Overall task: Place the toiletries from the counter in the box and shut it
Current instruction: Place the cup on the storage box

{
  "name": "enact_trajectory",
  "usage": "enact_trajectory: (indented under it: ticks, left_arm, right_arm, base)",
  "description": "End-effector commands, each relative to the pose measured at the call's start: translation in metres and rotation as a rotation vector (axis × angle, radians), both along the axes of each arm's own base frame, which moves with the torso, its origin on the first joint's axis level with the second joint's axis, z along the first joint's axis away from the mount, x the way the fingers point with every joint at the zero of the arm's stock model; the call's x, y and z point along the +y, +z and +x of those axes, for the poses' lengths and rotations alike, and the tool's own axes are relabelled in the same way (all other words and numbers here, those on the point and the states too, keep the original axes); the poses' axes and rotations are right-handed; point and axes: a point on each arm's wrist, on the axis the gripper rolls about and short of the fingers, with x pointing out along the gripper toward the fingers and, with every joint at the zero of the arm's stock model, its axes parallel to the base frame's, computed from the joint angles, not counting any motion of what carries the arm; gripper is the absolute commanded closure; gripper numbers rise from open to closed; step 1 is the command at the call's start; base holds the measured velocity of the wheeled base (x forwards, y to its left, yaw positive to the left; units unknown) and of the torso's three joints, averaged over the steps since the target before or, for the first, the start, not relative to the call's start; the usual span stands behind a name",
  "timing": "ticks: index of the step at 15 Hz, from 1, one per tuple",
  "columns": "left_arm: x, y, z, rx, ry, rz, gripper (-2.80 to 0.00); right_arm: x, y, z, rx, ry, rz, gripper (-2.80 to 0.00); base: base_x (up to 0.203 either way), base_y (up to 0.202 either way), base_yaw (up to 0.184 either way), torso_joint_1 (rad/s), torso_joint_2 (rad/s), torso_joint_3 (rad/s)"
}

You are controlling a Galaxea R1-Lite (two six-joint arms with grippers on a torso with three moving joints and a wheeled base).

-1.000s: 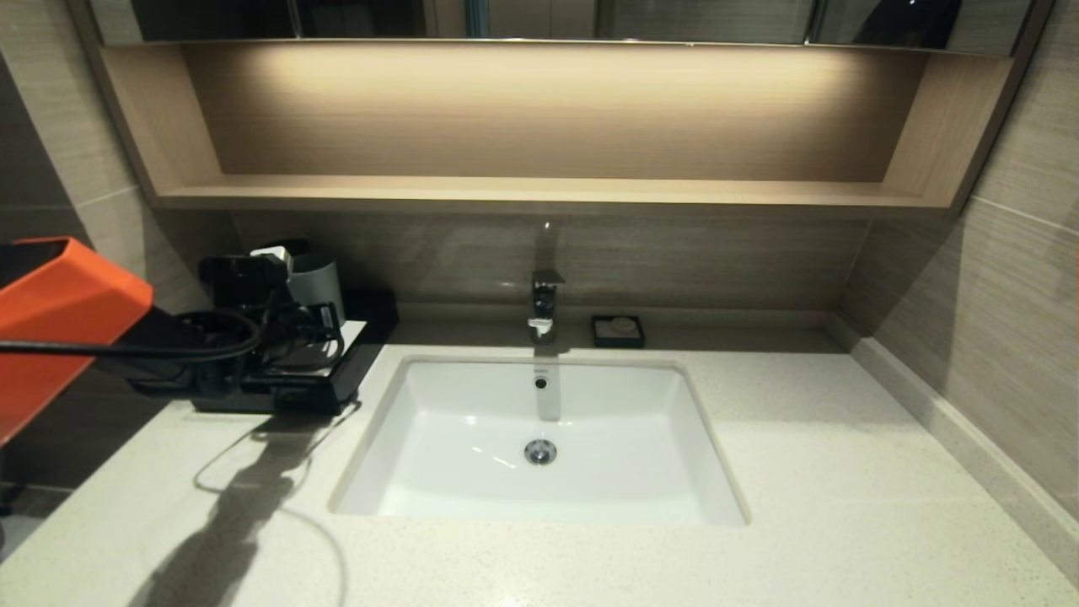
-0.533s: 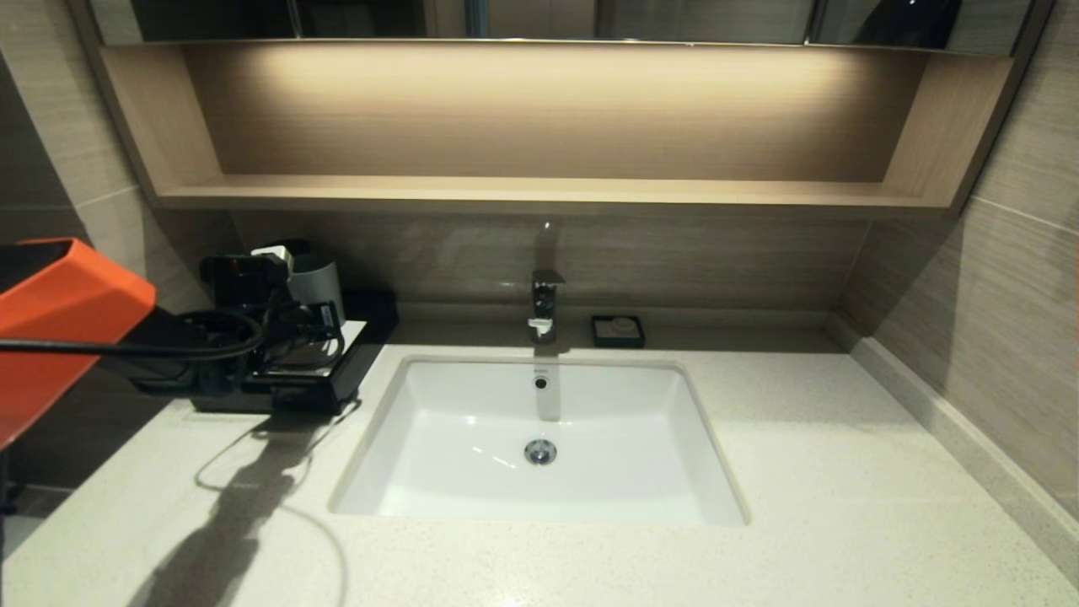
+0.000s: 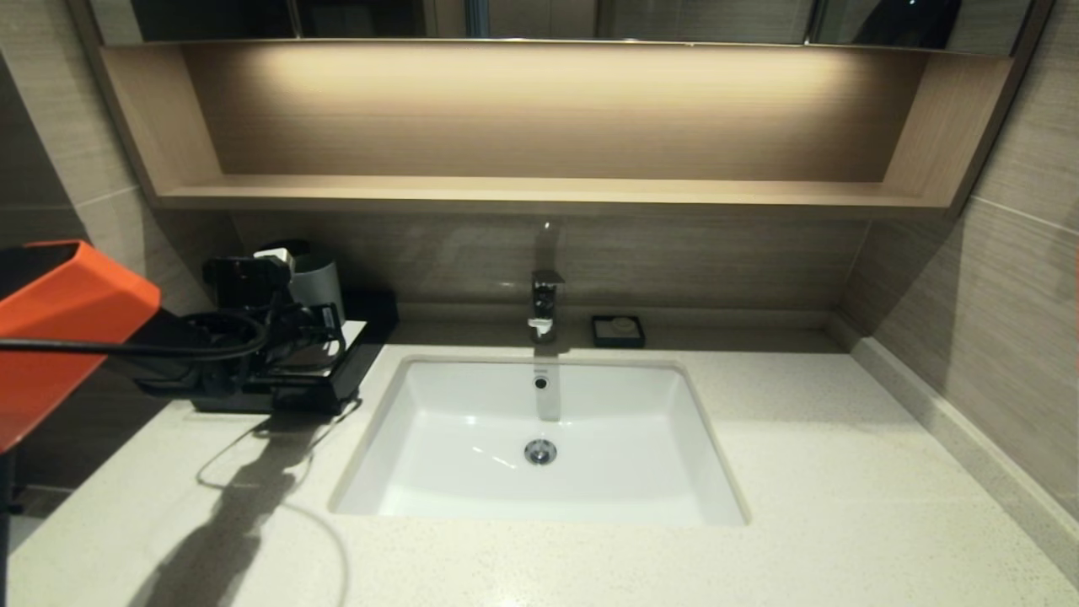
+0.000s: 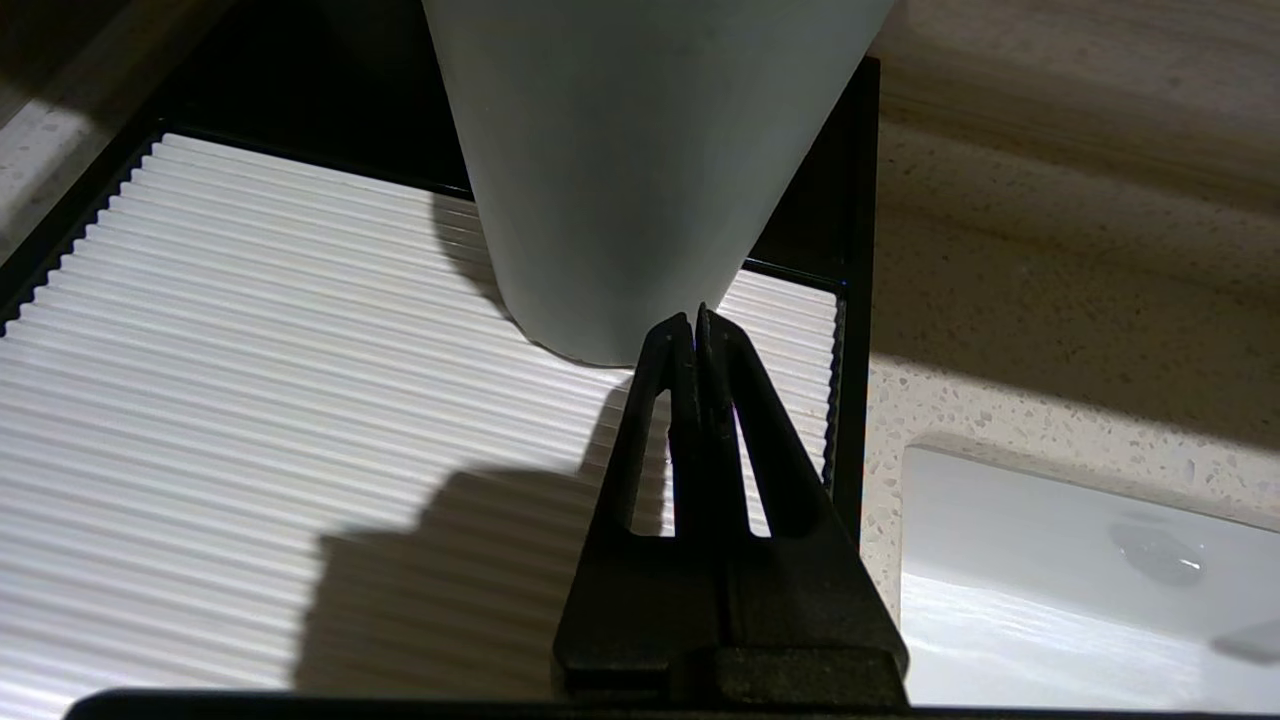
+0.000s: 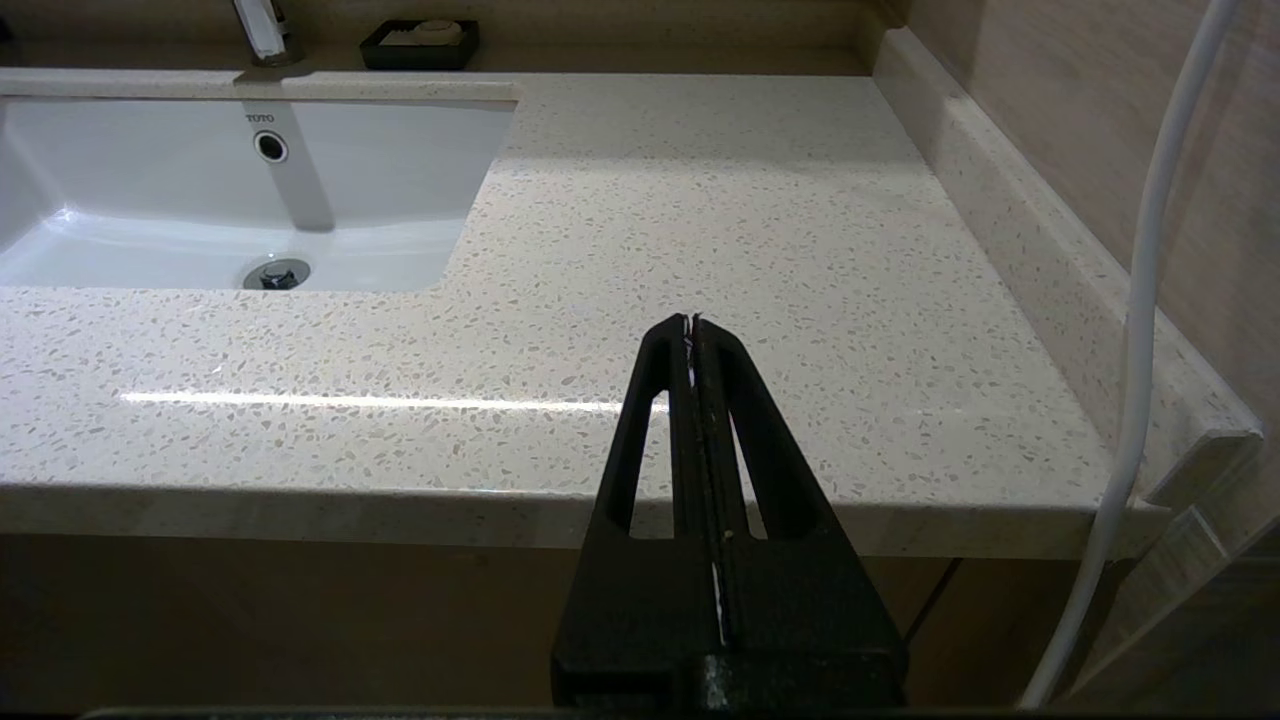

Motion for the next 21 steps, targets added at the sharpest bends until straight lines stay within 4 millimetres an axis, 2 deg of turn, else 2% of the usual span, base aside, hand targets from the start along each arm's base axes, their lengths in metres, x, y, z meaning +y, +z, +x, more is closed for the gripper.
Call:
enact_trajectory:
  ticks: [1,17,21]
  left_arm:
    - [0.000,0.000,0.000,-0.006,0.002,-0.002,0.00]
    - [0.004,0.003,0.016,-0.058,0.016,0.002,0.00]
    - [0.004,-0.003,0.021,-0.053,0.017,0.002,0.00]
  right_arm:
    - [0.000,0.000,0.000,0.000,0.000,0.000,0.00]
    - [0.000,0.000,0.000,0.000,0.000,0.000,0.00]
    - [0.000,0.000,0.000,0.000,0.000,0.000,0.00]
  base:
    - [0.000,0.000,0.000,0.000,0.00,0.000]
    - [0.000,0.000,0.000,0.000,0.00,0.000]
    - [0.000,0.000,0.000,0.000,0.00,0.000]
